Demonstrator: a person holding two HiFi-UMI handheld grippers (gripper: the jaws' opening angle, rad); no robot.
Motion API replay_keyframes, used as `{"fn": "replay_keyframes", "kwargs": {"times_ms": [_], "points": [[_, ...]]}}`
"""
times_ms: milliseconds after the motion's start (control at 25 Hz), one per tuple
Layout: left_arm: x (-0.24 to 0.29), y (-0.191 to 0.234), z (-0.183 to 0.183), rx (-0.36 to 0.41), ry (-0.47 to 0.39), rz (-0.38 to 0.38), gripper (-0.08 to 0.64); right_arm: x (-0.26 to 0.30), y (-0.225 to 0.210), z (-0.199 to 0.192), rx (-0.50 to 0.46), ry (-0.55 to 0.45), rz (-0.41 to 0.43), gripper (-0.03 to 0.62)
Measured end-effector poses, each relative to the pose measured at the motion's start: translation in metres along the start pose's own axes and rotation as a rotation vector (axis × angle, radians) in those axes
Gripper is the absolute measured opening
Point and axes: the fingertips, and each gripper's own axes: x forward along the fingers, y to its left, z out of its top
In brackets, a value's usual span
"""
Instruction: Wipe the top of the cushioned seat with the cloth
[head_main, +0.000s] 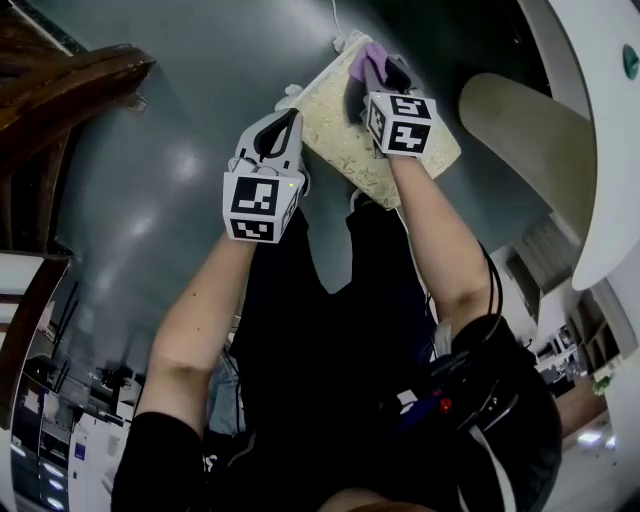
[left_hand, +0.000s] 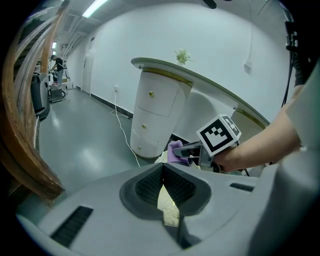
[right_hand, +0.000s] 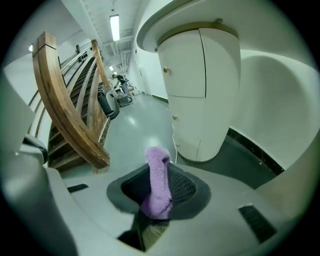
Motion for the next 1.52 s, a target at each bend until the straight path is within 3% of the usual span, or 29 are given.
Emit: {"fn": "replay_keyframes", "kwargs": {"times_ms": [360, 560, 760, 960, 1200, 1520], "points": [[-0.032, -0.011, -0.007, -0.017, 0.003, 0.01, 0.003, -0.014, 0.063, -0.035, -0.016, 0.087, 0.083, 0.094], [-0.06, -0.009, -0.016, -0.039, 0.004, 0.048, 0.003, -0.024, 0.105, -0.059, -0.114, 0.132, 0.147, 0.094], [-0.079, -0.002, -0.032, -0.07, 0.009, 0.085, 0.003, -0.026, 0.14, -0.076, -0.131, 0.178, 0.214, 0.095], [-0.086, -0.002, -0.036, -0.069, 0.009, 0.108, 0.003, -0.044, 0.17, -0.085, -0.212, 0.24, 0.319, 0.101], [-0.084, -0.016, -0.01, -0.087, -0.028, 0.114, 0.003, -0.092, 0.149, -0.055, -0.158, 0.169, 0.349, 0.101], [-0.045, -0.071, 0.036, -0.081, -0.066, 0.04, 0.003, -0.111, 0.044, 0.004, -0.135, 0.054, 0.221, 0.1]]}}
